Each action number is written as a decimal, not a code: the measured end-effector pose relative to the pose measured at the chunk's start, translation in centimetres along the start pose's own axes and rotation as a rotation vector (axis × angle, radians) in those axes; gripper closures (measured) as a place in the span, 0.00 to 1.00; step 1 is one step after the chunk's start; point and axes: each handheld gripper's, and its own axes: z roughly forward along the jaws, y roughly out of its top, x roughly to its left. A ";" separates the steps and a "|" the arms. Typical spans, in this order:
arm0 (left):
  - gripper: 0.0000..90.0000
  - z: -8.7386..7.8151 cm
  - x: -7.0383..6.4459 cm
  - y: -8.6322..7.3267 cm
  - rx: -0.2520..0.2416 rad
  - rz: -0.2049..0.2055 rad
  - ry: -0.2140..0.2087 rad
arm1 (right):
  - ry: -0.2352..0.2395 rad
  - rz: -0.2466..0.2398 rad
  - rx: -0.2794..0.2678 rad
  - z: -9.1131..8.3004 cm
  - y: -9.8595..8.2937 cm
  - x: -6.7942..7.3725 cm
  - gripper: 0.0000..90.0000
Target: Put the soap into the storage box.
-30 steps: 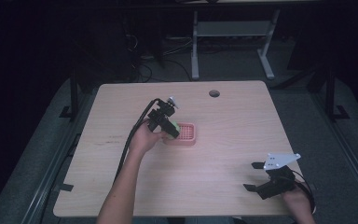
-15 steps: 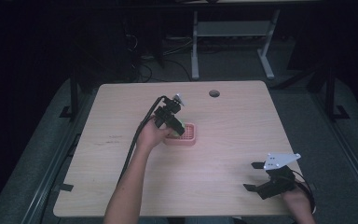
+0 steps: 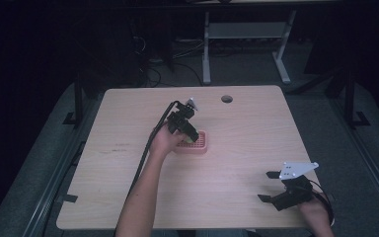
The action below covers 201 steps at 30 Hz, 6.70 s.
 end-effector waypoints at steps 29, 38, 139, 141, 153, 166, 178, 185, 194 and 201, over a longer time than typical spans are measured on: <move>0.29 2.3 -0.3 0.0 0.007 -0.040 0.014 | 0.002 -0.009 0.001 0.0 0.0 0.0 0.15; 0.29 2.3 -0.3 -0.3 0.003 -0.046 0.011 | 0.003 -0.002 0.003 0.0 0.0 0.1 0.15; 0.24 -2.4 -2.0 -5.3 -0.103 0.035 0.017 | -0.025 0.019 0.022 0.2 -0.4 -0.5 0.15; 0.24 -2.6 -2.1 -5.6 -0.106 0.038 0.015 | -0.029 0.017 0.022 0.1 -0.4 -0.5 0.15; 0.24 -3.6 -1.6 -7.9 -0.118 0.027 0.007 | -0.033 0.021 0.029 0.2 -0.4 -0.6 0.15; 0.24 -3.9 -1.7 -10.3 -0.123 0.024 0.005 | -0.037 0.019 0.036 0.3 -0.4 -0.6 0.15; 0.24 -4.4 -1.6 -12.0 -0.137 0.019 0.002 | -0.041 0.013 0.048 0.5 -0.3 -0.5 0.15; 0.24 -4.8 -1.8 -12.7 -0.140 0.023 0.003 | -0.042 0.013 0.054 0.5 -0.3 -0.5 0.15; 0.24 -4.6 -2.0 -13.8 -0.133 0.026 -0.007 | -0.046 0.018 0.059 0.5 -0.4 -0.5 0.15; 0.23 -4.6 -2.1 -14.8 -0.132 0.024 -0.010 | -0.046 0.021 0.060 0.6 -0.4 -0.5 0.15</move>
